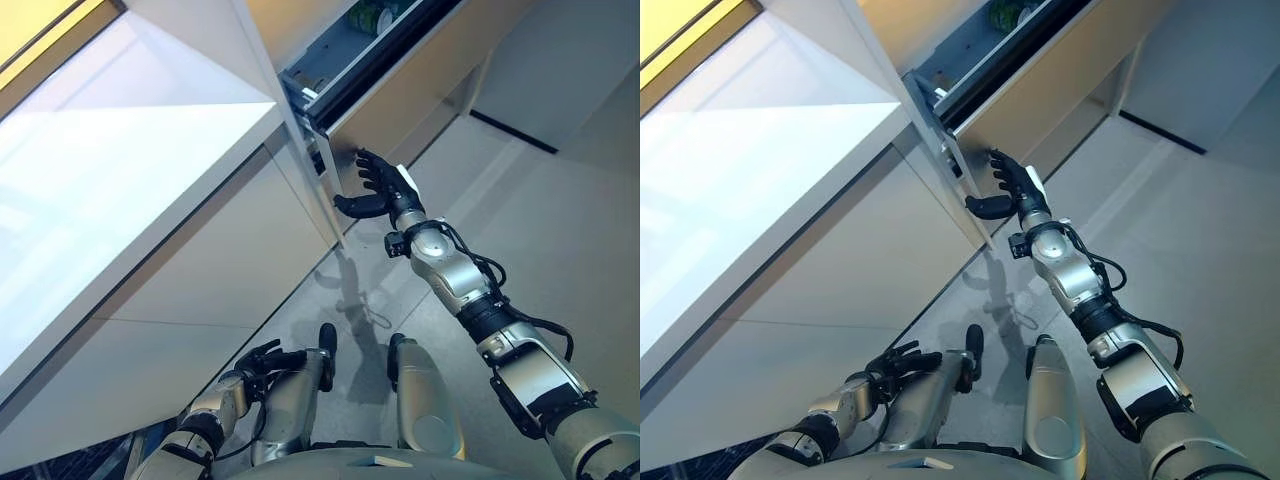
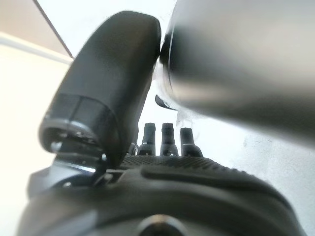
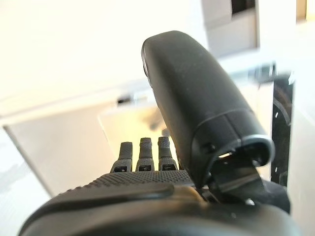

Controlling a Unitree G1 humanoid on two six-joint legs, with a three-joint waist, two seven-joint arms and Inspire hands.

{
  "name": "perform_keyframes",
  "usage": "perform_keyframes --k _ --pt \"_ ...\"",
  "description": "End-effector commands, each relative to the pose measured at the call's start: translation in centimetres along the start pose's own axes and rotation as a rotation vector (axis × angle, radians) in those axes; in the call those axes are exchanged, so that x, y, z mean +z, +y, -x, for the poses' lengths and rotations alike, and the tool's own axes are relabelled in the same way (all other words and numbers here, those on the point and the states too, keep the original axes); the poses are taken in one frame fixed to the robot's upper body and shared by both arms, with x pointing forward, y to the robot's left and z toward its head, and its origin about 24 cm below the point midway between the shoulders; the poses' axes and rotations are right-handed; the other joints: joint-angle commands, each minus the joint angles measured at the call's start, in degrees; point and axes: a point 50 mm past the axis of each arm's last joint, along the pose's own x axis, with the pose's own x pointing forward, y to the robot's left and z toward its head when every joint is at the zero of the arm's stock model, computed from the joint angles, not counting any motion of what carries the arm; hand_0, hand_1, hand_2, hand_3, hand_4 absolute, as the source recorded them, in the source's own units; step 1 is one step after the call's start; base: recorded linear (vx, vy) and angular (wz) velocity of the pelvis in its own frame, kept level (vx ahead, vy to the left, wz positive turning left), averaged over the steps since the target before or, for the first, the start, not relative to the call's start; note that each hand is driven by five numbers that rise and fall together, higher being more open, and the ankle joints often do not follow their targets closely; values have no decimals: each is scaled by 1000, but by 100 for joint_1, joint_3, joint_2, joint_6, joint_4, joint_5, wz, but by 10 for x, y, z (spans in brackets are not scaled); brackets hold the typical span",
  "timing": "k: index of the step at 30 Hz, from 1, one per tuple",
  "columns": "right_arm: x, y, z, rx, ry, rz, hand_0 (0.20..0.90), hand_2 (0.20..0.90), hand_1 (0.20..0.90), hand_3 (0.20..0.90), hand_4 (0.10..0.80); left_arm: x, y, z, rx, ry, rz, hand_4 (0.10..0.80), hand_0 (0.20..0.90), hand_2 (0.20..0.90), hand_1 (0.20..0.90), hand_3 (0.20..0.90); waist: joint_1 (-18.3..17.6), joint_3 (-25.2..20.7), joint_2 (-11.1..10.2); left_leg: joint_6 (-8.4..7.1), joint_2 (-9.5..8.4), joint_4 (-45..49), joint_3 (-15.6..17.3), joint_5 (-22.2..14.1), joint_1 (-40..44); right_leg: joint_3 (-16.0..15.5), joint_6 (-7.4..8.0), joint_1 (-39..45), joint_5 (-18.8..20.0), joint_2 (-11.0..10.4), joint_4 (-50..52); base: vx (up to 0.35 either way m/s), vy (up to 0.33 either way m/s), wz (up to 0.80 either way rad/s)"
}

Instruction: Put drinks into fridge and close the fridge

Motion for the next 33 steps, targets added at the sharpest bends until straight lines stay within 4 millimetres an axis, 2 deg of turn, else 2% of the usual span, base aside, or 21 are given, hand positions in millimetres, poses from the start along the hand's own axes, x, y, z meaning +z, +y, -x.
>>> perform_keyframes --k 1,7,11,17,21,22,24,26,28,29,32,33 --pt "100 63 -14 224 -332 -33 900 900 900 900 800 -14 8 4 -10 11 -47 800 900 900 900 900 286 -229 -51 592 -444 939 464 -716 -107 -110 -91 341 475 -73 -616 11 12 16" --pt "106 67 -18 175 -333 -73 900 900 900 900 800 -15 9 5 -24 14 -73 800 900 900 900 900 395 -272 2 618 -487 1173 421 -877 -145 -156 -150 323 316 -142 -280 21 -1 18" --pt "108 60 -18 109 -363 -93 900 900 900 900 800 -17 9 6 -37 10 -80 800 900 900 900 900 439 -325 -10 619 -498 1067 355 -894 -5 -185 -160 474 296 -138 -351 42 -23 14" --pt "115 27 -18 -77 -424 -137 900 900 900 900 800 -19 11 6 -20 11 -104 800 900 900 900 900 425 -405 -101 634 -480 888 305 -899 166 -204 -178 649 300 -66 -517 0 -15 1" --pt "96 2 -12 -194 -413 -142 900 900 900 900 800 -18 17 7 39 5 -105 800 900 900 900 900 334 -530 -310 646 -417 581 281 -932 402 -180 -133 868 373 15 -869 -13 -65 0" --pt "84 -7 -8 -225 -396 -139 900 900 900 900 800 -17 20 8 59 4 -113 800 900 900 900 900 296 -590 -403 649 -386 457 279 -923 487 -168 -105 955 419 38 -1042 -19 -69 -2" --pt "68 -13 -2 -255 -362 -133 900 900 900 900 800 -18 24 9 79 3 -113 800 900 900 900 900 248 -653 -514 644 -355 339 281 -903 567 -160 -69 1058 488 58 -1243 -22 -88 -3" --pt "40 -25 10 -281 -307 -141 900 900 900 900 800 -20 30 11 109 4 -114 800 900 900 900 900 163 -773 -664 656 -308 84 301 -871 747 -117 -11 1243 582 123 -1595 -30 -86 -3" --pt "-5 -36 32 -299 -200 -150 900 900 900 900 800 -26 36 13 140 14 -103 800 900 900 900 900 38 -954 -788 652 -261 -171 358 -826 935 -67 70 1436 688 177 -1949 -21 -55 -8" --pt "-17 -39 40 -301 -165 -161 900 900 900 900 800 -28 38 14 147 19 -100 800 900 900 900 900 6 -1011 -821 649 -251 -270 366 -807 1003 -51 95 1504 724 194 -2069 -23 -50 -11" --pt "-88 -41 88 -289 51 -203 900 900 900 900 800 -43 47 20 204 32 -76 800 900 900 900 900 -160 -1309 -965 632 -188 -768 421 -707 1339 34 245 1804 875 299 -2581 -74 -66 -21" --pt "-117 -37 106 -283 179 -239 900 900 900 900 800 -47 52 23 224 31 -64 800 900 900 900 900 -222 -1426 -1021 623 -149 -927 462 -667 1442 43 295 1892 941 325 -2747 -113 -65 -34"
